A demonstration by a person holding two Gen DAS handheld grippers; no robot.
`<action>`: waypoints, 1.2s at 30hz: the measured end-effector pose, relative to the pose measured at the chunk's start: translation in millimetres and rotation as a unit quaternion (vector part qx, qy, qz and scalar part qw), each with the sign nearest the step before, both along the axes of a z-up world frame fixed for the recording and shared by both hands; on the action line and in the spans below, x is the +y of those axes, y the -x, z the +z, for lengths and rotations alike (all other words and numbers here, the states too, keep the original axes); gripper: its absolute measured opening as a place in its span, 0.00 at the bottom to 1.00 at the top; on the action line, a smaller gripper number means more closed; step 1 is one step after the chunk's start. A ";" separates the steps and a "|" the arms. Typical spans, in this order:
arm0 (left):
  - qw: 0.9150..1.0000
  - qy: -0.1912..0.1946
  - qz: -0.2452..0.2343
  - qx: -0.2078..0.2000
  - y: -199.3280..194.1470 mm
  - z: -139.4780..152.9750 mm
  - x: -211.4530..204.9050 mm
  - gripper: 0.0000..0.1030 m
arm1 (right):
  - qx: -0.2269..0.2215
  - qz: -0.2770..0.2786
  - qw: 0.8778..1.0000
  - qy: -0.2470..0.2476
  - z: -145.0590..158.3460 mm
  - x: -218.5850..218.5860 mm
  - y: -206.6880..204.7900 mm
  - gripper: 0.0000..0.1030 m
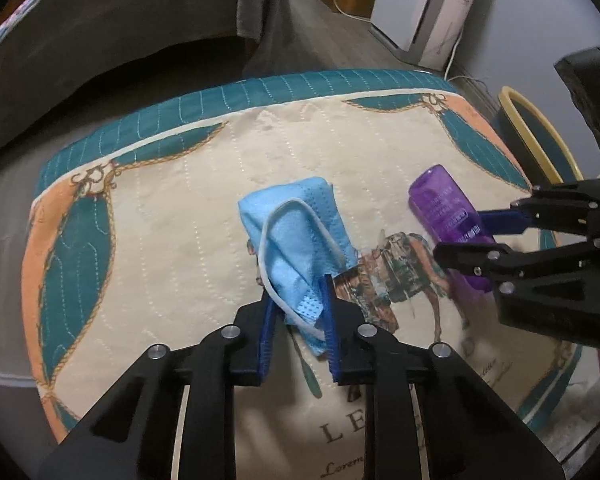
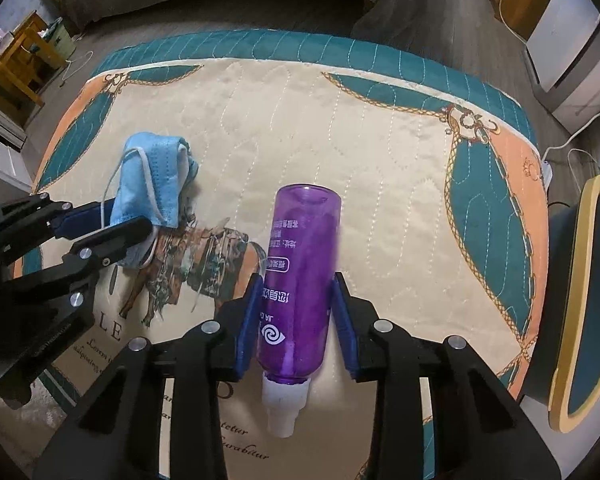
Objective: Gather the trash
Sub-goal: 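Grasp the purple spray bottle with right tool while left grasps blue mask, then carry purple bottle and blue mask over the bin with both tools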
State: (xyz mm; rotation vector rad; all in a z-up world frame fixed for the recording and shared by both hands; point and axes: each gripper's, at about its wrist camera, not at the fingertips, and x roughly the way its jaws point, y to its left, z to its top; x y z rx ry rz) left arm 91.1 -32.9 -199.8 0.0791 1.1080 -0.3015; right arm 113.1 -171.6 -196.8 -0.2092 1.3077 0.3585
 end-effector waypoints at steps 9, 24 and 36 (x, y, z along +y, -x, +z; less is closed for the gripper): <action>1.000 -0.009 0.001 -0.018 8.4 26.7 2.0 0.15 | -0.022 -0.026 0.999 -0.003 26.8 -12.9 -9.4 0.32; 0.996 -0.013 -0.006 -0.087 42.9 113.2 -10.0 0.15 | -0.057 -0.093 0.993 -0.048 100.6 -61.7 21.4 0.31; 0.992 -0.015 -0.027 -0.121 68.2 156.7 -32.8 0.15 | -0.114 -0.095 0.987 -0.066 159.0 -87.1 53.5 0.31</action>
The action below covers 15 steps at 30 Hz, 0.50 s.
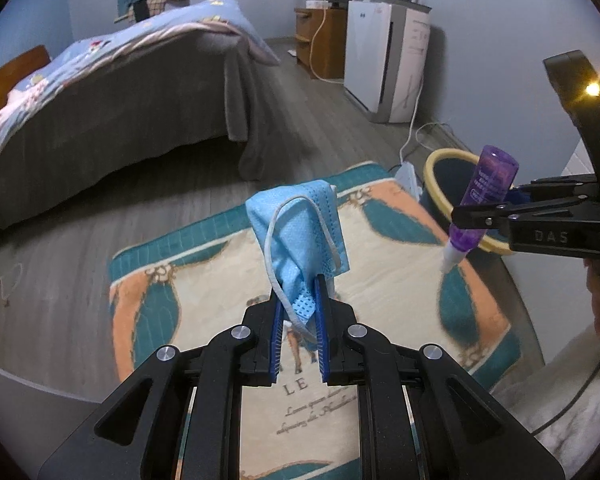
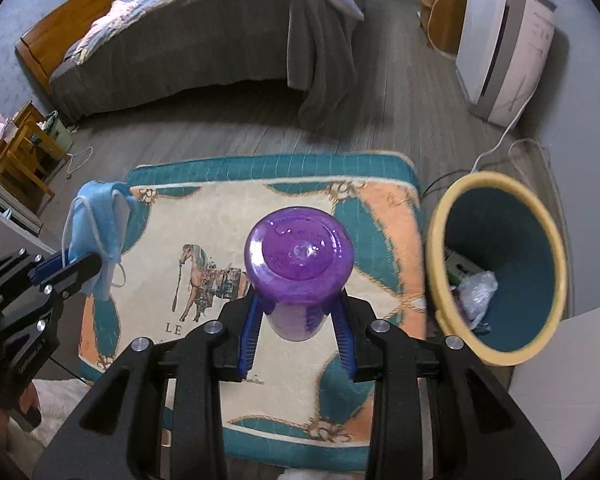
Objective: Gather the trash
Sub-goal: 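Carry purple bottle and blue mask over the bin with both tools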
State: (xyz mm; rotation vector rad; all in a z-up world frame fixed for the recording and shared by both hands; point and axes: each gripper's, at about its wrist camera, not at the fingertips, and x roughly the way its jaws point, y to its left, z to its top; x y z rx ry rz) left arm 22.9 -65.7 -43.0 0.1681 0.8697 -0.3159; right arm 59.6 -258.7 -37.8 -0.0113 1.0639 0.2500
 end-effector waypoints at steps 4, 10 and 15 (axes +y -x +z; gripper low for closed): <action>1.000 0.001 -0.011 -0.008 3.9 10.4 -12.4 0.15 | -0.025 -0.009 1.000 0.000 18.7 -19.1 9.3 0.31; 0.999 0.003 -0.040 -0.016 7.1 21.5 -43.0 0.15 | -0.050 -0.044 0.998 -0.004 34.5 -62.7 14.2 0.31; 0.997 0.004 -0.072 -0.016 5.7 24.4 -75.5 0.15 | -0.057 -0.083 0.995 -0.011 37.2 -104.5 13.9 0.31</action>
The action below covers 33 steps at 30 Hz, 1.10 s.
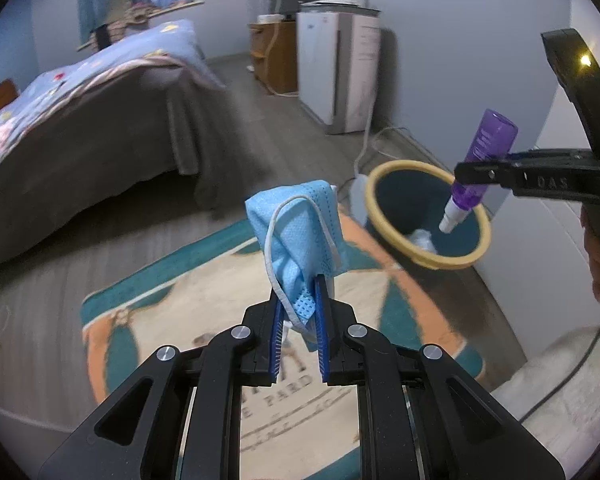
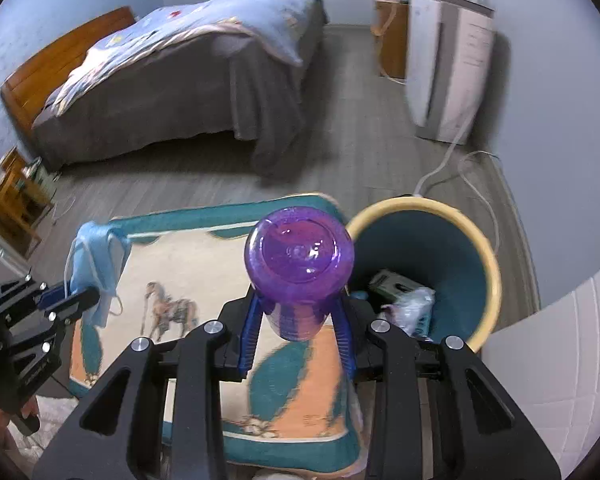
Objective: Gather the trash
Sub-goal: 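Carry purple bottle and blue mask over the bin with both tools, then drop purple bottle into bin with right tool while left drops mask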
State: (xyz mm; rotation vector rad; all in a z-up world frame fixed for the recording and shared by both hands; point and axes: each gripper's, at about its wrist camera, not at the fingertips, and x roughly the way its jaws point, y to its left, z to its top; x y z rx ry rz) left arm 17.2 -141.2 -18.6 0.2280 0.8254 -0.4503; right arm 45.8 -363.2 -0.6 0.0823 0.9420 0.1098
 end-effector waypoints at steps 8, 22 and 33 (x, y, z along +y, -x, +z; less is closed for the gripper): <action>0.998 -0.003 -0.054 0.010 -14.0 -2.6 -57.4 0.15 | 0.004 -0.057 0.998 -0.016 -13.2 -60.0 -1.3 0.31; 0.988 -0.026 -0.141 0.050 -53.6 -44.5 -154.0 0.15 | 0.032 -0.131 0.991 -0.001 -62.2 -108.6 -20.1 0.31; 0.983 -0.045 -0.172 0.049 -103.5 -84.2 -205.0 0.21 | 0.054 -0.192 0.980 -0.010 -91.1 -147.6 -42.0 0.32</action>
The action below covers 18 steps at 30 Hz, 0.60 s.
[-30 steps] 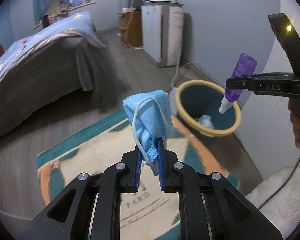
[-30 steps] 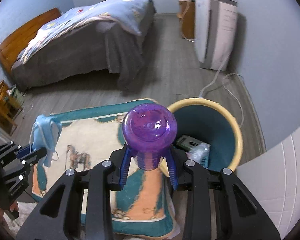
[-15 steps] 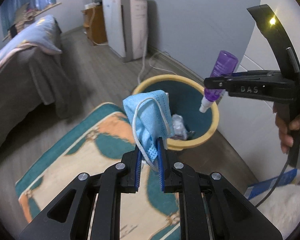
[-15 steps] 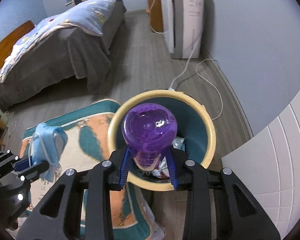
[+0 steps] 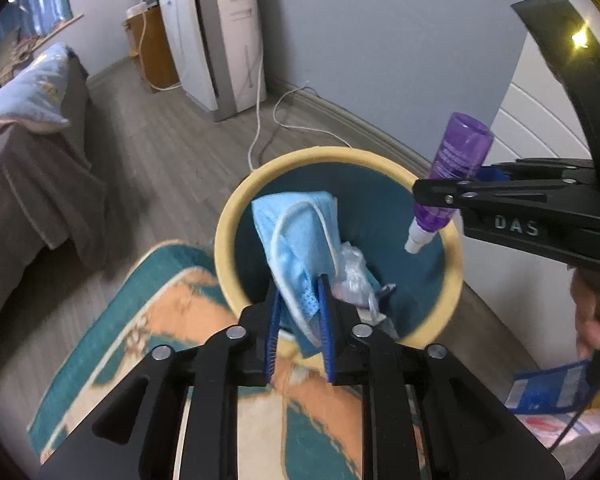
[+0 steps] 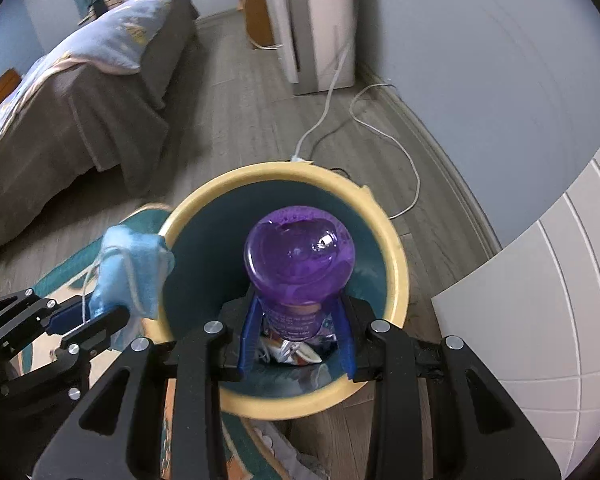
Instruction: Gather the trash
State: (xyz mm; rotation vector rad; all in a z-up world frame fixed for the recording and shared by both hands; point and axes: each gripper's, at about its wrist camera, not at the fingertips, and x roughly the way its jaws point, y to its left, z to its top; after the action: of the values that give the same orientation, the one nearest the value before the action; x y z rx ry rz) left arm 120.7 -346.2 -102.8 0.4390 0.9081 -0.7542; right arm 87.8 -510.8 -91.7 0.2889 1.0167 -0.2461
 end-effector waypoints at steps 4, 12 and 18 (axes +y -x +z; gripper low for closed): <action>1.000 -0.013 -0.010 -0.020 -5.6 -3.8 -6.6 0.39 | 0.005 -0.013 1.000 0.005 -5.0 -7.0 -7.1 0.35; 1.000 -0.005 -0.004 -0.024 0.0 -3.2 10.1 0.45 | 0.005 -0.017 1.000 0.003 -8.9 -6.6 -7.7 0.35; 1.000 0.016 0.011 -0.019 14.1 10.0 28.4 0.45 | 0.004 0.002 1.000 0.005 2.0 1.8 7.7 0.35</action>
State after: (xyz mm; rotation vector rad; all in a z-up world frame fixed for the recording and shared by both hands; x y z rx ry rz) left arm 106.6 -317.9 -92.8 0.4131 0.8641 -0.7363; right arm 80.1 -509.0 -89.7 0.2770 1.0240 -0.2491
